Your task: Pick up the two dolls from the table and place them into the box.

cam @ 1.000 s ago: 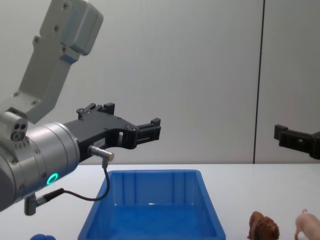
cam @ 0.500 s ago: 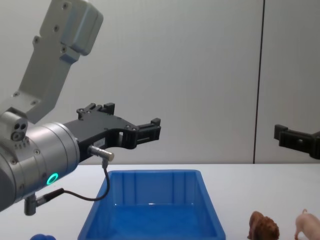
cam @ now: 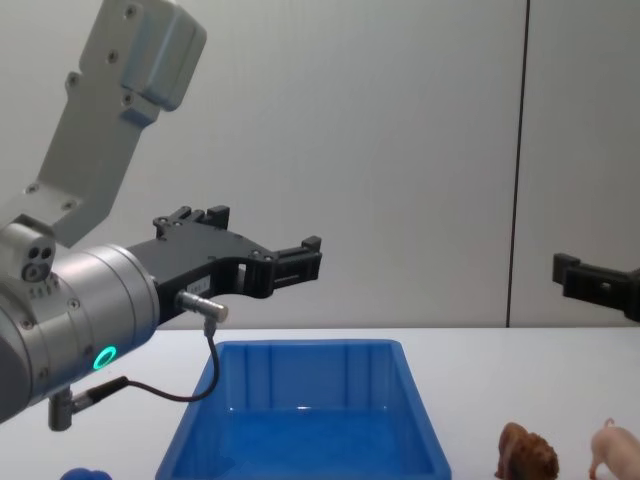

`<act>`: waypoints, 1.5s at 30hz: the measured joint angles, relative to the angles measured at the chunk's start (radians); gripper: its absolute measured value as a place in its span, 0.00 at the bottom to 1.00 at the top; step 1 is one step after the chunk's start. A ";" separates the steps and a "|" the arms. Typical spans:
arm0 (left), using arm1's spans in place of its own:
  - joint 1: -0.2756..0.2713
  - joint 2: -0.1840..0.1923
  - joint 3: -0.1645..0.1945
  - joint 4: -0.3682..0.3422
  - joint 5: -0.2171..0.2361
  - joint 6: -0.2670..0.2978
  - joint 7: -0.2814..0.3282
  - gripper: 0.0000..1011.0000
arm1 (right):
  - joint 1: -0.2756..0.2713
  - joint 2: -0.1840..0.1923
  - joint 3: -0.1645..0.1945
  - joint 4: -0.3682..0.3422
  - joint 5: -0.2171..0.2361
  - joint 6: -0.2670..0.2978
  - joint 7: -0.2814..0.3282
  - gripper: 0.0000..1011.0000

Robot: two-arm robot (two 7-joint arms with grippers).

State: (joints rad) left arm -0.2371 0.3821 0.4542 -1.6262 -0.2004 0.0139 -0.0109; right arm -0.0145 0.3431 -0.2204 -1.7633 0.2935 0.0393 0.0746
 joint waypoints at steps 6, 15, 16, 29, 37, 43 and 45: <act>0.000 0.000 0.000 0.000 0.000 0.000 0.000 0.99 | -0.004 0.016 0.012 0.007 0.015 0.022 0.018 0.99; 0.000 0.000 0.000 0.000 0.000 0.000 0.000 0.99 | -0.022 0.062 0.039 0.030 0.038 0.086 0.063 0.99; 0.000 0.000 0.000 0.000 0.000 0.000 0.000 0.99 | -0.023 0.065 0.040 0.032 0.039 0.091 0.066 0.99; 0.000 0.000 0.000 0.000 0.000 0.000 0.000 0.99 | -0.029 0.090 0.046 0.081 0.017 0.174 0.114 0.99; 0.000 0.000 0.000 0.000 0.000 0.000 0.000 0.99 | -0.016 0.082 0.034 0.120 -0.002 0.220 0.139 0.99; 0.000 0.000 0.000 0.000 0.000 0.000 0.000 0.99 | 0.002 0.065 0.021 0.158 -0.014 0.248 0.151 0.99; 0.000 0.000 0.000 0.000 0.000 0.000 0.000 0.99 | 0.010 0.059 0.017 0.171 -0.018 0.257 0.155 0.97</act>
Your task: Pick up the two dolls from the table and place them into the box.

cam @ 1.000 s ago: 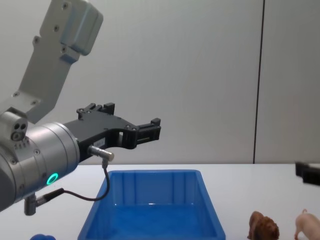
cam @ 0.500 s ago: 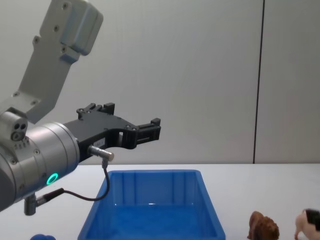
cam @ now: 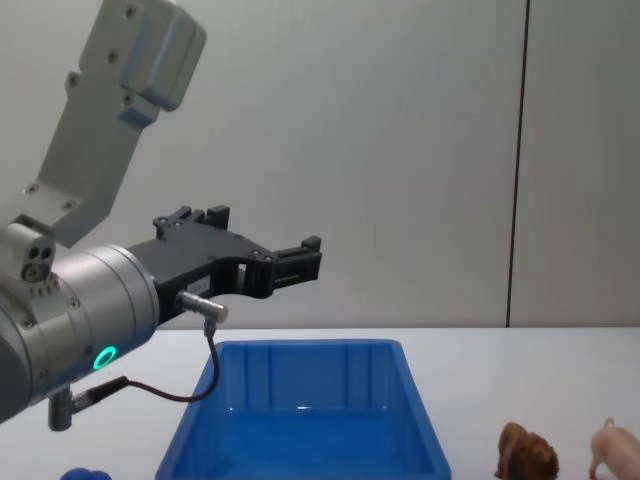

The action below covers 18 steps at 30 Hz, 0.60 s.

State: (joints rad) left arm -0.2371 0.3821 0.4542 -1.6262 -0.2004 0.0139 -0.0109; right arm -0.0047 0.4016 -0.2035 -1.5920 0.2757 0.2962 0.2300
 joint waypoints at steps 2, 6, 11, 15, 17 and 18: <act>0.000 0.000 0.000 0.000 0.000 0.000 0.000 0.99 | 0.007 -0.006 -0.004 0.012 -0.002 0.008 0.002 0.94; 0.000 0.000 0.000 0.000 0.000 0.000 0.000 0.99 | 0.018 -0.017 -0.009 0.032 -0.005 0.019 0.004 0.85; 0.000 0.000 0.000 0.000 0.000 0.000 0.000 0.99 | 0.030 -0.028 -0.015 0.051 -0.006 0.026 0.001 0.73; 0.000 0.000 0.000 0.000 0.000 0.000 0.000 0.99 | 0.037 -0.035 -0.017 0.060 -0.010 0.026 -0.008 0.57; 0.000 0.000 0.000 0.000 0.000 0.000 0.000 0.99 | 0.038 -0.037 -0.018 0.062 -0.012 0.023 -0.012 0.53; 0.000 0.000 0.000 0.000 0.000 0.000 0.000 0.99 | 0.039 -0.038 -0.019 0.062 -0.013 0.022 -0.014 0.50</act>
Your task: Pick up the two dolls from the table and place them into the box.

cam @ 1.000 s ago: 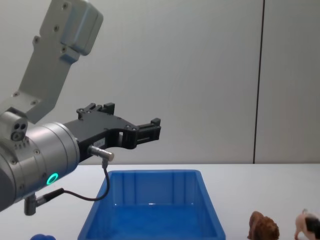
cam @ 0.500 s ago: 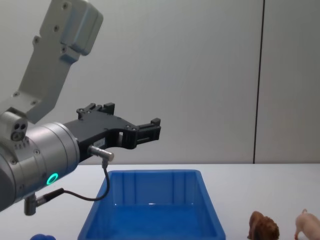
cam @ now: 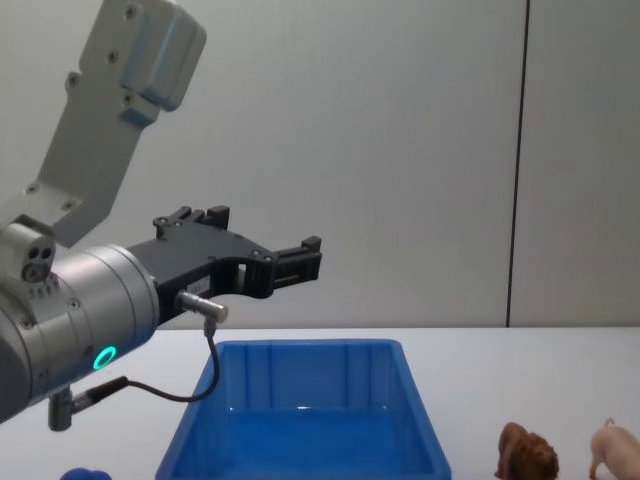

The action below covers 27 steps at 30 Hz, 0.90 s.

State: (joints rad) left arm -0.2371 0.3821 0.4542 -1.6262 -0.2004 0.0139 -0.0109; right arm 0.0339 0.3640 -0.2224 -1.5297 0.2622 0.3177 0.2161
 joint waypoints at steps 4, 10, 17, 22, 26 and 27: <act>0.000 0.000 0.000 0.000 0.000 0.000 0.000 0.99 | 0.001 -0.003 -0.001 0.000 -0.011 -0.019 -0.017 0.38; 0.000 0.000 0.000 0.000 0.000 0.000 0.000 0.99 | 0.003 -0.006 -0.001 -0.012 -0.030 -0.051 -0.039 0.35; 0.000 0.000 0.000 0.000 0.000 0.000 0.000 0.99 | 0.015 -0.009 0.001 -0.037 -0.057 -0.091 -0.056 0.35; 0.000 0.000 0.000 0.000 0.000 0.000 0.000 0.99 | 0.045 -0.017 0.002 -0.064 -0.082 -0.118 -0.045 0.35; 0.000 0.000 0.000 0.000 0.000 0.000 0.000 0.99 | 0.073 -0.026 0.001 -0.075 -0.094 -0.124 -0.020 0.35; 0.000 0.000 0.000 0.000 0.000 0.000 0.000 0.99 | 0.077 -0.027 0.001 -0.077 -0.096 -0.124 -0.014 0.35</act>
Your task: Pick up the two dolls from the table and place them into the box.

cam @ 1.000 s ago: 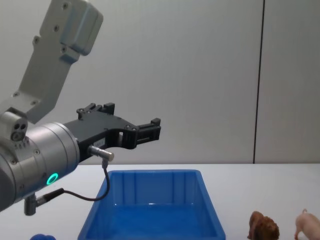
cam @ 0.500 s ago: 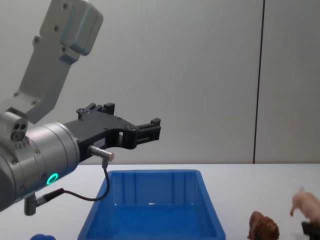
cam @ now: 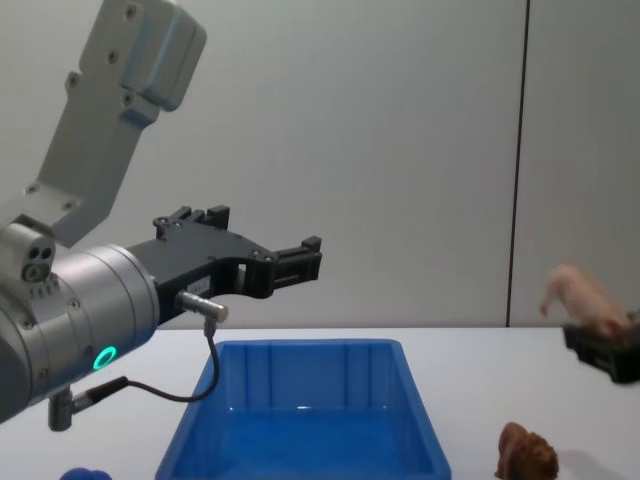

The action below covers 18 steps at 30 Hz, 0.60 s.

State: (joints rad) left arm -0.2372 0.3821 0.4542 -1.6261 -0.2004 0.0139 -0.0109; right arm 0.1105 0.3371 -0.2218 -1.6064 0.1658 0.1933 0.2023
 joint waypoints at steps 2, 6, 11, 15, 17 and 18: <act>0.000 0.000 0.000 0.000 0.000 0.000 0.000 0.99 | 0.019 -0.008 -0.003 -0.004 -0.006 0.000 0.019 0.35; 0.000 0.000 0.000 0.000 0.000 0.000 0.000 0.99 | 0.049 -0.023 -0.011 -0.005 -0.017 0.002 0.056 0.35; 0.000 0.000 0.000 0.000 0.000 0.000 0.000 0.99 | 0.085 -0.046 -0.026 0.001 -0.031 0.014 0.109 0.35; 0.000 0.000 0.000 0.000 0.000 0.000 0.000 0.99 | 0.123 -0.074 -0.046 0.022 -0.043 0.034 0.156 0.35; 0.000 0.000 0.000 0.000 0.000 0.000 0.000 0.99 | 0.134 -0.084 -0.053 0.031 -0.046 0.043 0.171 0.35; 0.000 0.000 0.000 0.000 0.000 0.000 0.000 0.99 | 0.146 -0.095 -0.061 0.042 -0.050 0.054 0.188 0.35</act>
State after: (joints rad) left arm -0.2372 0.3821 0.4542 -1.6262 -0.2004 0.0139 -0.0109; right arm 0.2569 0.2424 -0.2823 -1.5647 0.1159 0.2469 0.3904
